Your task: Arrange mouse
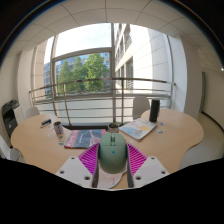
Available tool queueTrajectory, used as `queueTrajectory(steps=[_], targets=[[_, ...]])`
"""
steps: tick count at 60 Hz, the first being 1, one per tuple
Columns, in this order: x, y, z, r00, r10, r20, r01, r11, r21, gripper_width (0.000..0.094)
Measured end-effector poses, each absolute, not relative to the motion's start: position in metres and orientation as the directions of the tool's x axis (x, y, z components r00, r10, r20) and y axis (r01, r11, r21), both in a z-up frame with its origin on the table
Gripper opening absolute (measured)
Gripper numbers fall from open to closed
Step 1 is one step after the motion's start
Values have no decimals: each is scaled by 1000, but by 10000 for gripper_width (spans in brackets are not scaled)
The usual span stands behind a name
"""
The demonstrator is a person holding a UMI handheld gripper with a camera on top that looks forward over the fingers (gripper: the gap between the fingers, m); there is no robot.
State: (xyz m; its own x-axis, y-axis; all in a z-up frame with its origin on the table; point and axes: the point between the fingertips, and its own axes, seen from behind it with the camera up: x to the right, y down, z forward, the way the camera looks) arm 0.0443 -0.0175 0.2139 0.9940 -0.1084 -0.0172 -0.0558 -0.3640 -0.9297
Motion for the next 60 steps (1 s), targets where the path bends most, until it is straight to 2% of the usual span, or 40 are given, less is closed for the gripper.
queueTrajectory(steps=[6, 13, 14, 17, 23, 27, 29, 34, 35, 37, 41, 53, 60], targets=[[27, 35, 178, 995, -92, -36, -71, -405, -912, 393], [5, 70, 98, 996, -80, -34, -72, -532, -843, 395], [1, 72, 76, 996, -82, -35, -74, -543, -836, 396], [-5, 76, 49, 996, -85, -32, -76, -591, -803, 397], [-5, 82, 8, 996, -88, -16, -69, -645, -761, 463], [-5, 78, -5, 995, -97, 13, -55, -664, -745, 508], [-2, 77, -5, 994, -108, 32, -49, -667, -744, 560], [0, 72, 11, 992, -111, 57, -30, -656, -754, 840], [-1, 70, 14, 992, -110, 61, -26, -654, -756, 863], [-2, 66, 24, 992, -112, 66, -22, -648, -761, 825], [-4, 51, 52, 990, -116, 81, -11, -635, -772, 855], [-22, -23, 135, 986, -118, 119, 28, -585, -811, 851], [-33, -73, 166, 986, -118, 120, 31, -571, -820, 849]])
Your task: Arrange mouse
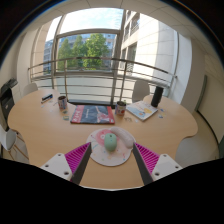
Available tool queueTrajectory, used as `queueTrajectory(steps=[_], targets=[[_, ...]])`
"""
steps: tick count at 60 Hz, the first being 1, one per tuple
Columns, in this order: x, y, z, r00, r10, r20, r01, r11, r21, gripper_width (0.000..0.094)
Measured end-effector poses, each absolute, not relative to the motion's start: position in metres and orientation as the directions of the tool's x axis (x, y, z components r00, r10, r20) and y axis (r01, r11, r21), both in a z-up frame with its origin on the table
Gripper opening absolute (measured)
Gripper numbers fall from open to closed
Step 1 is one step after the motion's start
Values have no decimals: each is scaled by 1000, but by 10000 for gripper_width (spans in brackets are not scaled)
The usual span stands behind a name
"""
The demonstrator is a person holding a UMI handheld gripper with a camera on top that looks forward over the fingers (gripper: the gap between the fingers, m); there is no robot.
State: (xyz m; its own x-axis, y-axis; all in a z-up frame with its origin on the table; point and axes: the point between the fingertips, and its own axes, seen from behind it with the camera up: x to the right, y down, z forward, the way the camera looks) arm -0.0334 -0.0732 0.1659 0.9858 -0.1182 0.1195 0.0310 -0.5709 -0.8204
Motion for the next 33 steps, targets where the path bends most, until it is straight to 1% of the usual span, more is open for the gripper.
queueTrajectory(steps=[6, 14, 22, 33], targets=[[-44, -114, 184, 986, -121, 111, 25, -561, -827, 848], [-55, -159, 193, 988, -121, 100, 16, -556, -831, 847], [-60, -190, 195, 989, -118, 89, 8, -561, -828, 846], [-60, -205, 190, 988, -109, 106, 25, -570, -821, 848]])
